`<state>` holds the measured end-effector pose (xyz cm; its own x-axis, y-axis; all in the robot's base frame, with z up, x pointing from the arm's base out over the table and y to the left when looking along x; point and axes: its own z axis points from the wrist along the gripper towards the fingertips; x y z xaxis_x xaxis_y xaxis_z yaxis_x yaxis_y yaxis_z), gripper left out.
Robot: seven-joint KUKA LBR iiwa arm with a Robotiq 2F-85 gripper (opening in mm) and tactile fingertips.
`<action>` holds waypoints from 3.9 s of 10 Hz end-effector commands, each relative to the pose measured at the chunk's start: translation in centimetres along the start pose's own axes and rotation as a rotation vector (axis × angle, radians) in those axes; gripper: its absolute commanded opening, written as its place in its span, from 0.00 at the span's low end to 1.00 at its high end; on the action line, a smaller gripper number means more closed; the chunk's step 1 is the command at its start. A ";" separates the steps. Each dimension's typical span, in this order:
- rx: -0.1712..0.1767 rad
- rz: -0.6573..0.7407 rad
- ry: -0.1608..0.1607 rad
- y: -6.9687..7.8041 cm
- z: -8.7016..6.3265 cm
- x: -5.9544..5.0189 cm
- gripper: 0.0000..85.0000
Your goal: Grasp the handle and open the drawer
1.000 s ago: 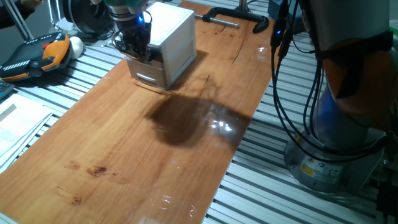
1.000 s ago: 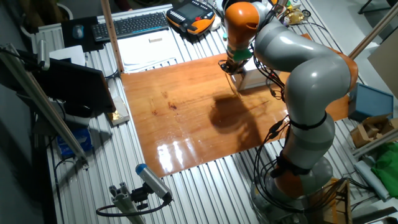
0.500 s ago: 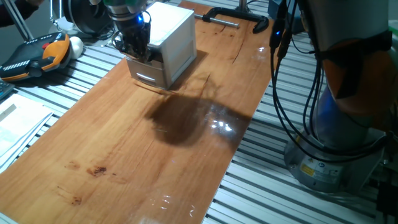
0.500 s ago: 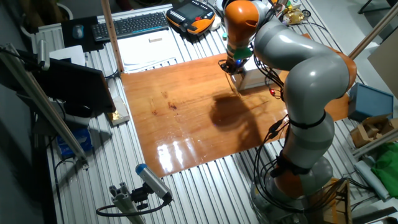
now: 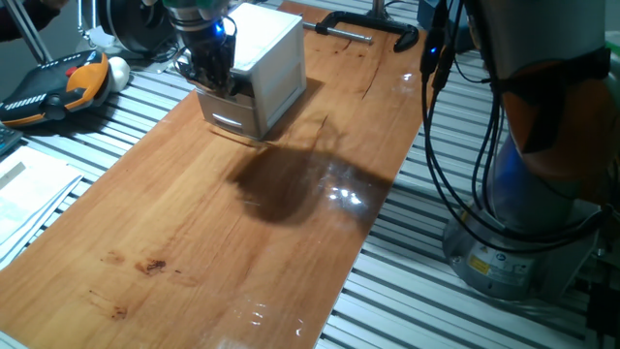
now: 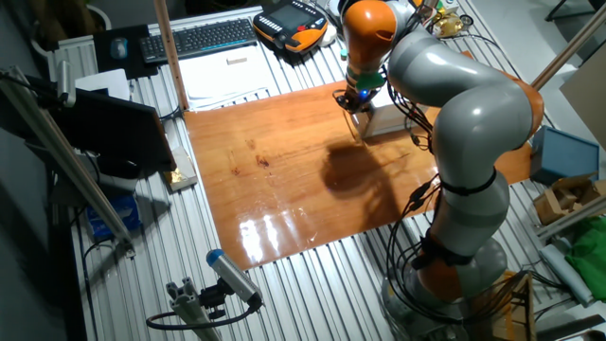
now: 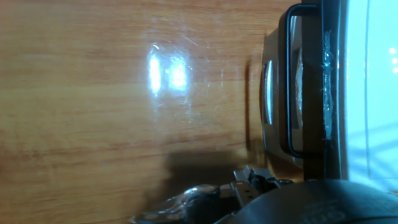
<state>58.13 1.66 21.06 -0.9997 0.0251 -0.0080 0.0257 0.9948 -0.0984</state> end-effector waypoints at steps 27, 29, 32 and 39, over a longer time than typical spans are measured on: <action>0.007 0.005 -0.011 -1.2 0.3 -5.6 0.37; 0.013 -0.002 -0.017 -1.5 0.5 -5.8 0.38; 0.017 -0.009 -0.020 -1.6 0.9 -6.3 0.37; 0.017 -0.008 -0.017 -2.8 1.8 -6.7 0.36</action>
<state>64.78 -1.48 19.57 -0.9996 0.0166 -0.0245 0.0194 0.9932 -0.1150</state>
